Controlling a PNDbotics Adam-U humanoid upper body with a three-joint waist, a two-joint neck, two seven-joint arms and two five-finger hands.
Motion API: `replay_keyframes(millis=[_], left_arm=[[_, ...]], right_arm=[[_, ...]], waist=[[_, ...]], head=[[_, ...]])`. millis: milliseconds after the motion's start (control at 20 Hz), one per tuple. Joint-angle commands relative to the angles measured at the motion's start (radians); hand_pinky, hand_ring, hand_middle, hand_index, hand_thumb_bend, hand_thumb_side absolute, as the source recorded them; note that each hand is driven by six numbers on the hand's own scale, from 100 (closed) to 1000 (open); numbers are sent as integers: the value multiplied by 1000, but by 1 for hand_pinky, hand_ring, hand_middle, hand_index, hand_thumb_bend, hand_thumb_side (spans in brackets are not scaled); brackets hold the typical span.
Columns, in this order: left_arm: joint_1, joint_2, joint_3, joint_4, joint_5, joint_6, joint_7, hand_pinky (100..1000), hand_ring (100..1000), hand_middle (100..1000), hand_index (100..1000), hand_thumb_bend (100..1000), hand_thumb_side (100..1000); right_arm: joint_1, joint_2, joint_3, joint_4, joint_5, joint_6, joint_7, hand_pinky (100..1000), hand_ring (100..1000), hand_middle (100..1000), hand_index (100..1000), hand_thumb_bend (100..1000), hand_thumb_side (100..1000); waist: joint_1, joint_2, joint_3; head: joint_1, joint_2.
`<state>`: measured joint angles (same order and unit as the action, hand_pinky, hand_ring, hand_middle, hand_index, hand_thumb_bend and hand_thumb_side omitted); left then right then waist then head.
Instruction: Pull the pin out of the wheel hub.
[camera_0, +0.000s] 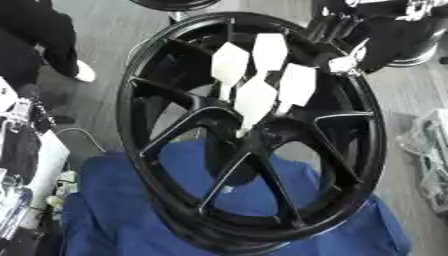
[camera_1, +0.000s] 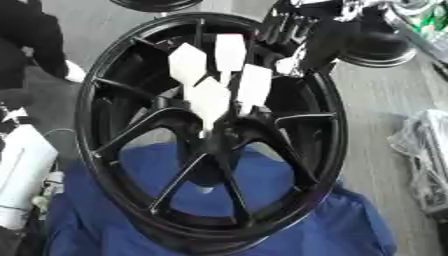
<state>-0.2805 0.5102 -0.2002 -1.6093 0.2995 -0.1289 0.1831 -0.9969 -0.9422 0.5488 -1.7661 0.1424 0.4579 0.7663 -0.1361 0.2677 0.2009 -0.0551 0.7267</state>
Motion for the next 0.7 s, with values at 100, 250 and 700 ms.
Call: replay_keyframes(millis=[100, 250, 700], left_arm=[[-11, 26, 4, -23, -8, -1, -5, 629, 805, 697, 724, 159, 904], [-12, 26, 3, -23, -8, 0, -7, 629, 805, 696, 721, 159, 904], [-13, 27, 0, -23, -10, 1, -11, 629, 804, 691, 717, 158, 905]], right_arm=[[-27, -6, -1, -10, 19, 70, 36, 850, 816, 750, 845, 271, 348], [-28, -1, 10, -20, 21, 80, 25, 860, 818, 752, 866, 335, 394], [-13, -7, 19, -23, 50, 89, 6, 862, 810, 733, 852, 446, 484]], waist=[[6, -20, 1], [6, -20, 2], [5, -19, 4]], head=[[0, -1], [0, 0], [-2, 3]])
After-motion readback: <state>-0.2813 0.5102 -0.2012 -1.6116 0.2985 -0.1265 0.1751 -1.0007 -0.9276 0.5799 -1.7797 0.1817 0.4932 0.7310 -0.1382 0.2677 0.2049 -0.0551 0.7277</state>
